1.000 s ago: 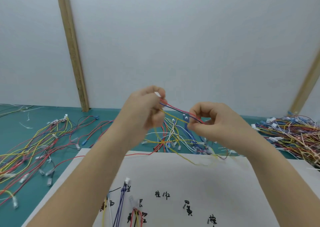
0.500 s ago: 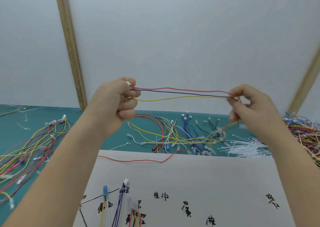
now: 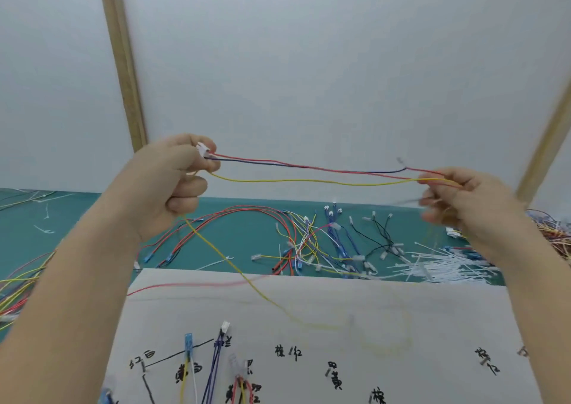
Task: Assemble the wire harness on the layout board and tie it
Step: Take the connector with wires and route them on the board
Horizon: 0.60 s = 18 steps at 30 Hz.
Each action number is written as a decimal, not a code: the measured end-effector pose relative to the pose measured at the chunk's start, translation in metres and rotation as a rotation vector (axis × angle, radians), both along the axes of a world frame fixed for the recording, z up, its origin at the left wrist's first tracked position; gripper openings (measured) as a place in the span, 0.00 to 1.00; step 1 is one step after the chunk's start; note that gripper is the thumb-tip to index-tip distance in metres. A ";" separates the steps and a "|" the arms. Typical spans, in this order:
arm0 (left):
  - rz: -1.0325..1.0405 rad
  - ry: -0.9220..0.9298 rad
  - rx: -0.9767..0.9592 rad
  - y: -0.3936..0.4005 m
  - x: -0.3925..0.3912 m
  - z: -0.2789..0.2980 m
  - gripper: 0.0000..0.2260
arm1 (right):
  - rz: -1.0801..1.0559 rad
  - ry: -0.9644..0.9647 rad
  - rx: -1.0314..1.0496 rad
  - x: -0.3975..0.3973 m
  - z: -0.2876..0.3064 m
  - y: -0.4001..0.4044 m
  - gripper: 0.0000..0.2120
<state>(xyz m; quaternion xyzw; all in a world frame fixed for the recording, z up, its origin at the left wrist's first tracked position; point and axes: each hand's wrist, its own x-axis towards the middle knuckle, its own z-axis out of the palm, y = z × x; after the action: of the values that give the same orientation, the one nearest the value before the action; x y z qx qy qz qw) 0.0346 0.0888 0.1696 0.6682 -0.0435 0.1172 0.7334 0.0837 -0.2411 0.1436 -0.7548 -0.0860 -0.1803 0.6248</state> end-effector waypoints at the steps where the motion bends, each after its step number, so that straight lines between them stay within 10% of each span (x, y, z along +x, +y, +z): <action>1: 0.010 0.003 -0.006 0.002 0.001 -0.001 0.13 | 0.060 0.068 -0.002 0.002 -0.003 -0.003 0.11; 8: 0.087 -0.078 0.057 0.015 0.009 -0.010 0.08 | 0.184 0.074 -0.400 -0.008 -0.002 -0.035 0.13; 12: 0.146 -0.124 0.271 0.003 0.016 -0.018 0.07 | -0.080 -0.140 -0.381 -0.004 0.008 -0.044 0.07; 18: 0.079 -0.188 0.017 -0.002 0.015 -0.016 0.08 | -0.158 0.016 -0.271 -0.002 0.007 -0.059 0.10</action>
<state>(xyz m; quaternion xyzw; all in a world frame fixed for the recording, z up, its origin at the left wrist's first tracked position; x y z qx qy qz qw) 0.0495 0.0869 0.1537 0.6615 -0.0868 0.2080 0.7153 0.0817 -0.2999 0.1504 -0.8380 -0.0449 -0.2094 0.5018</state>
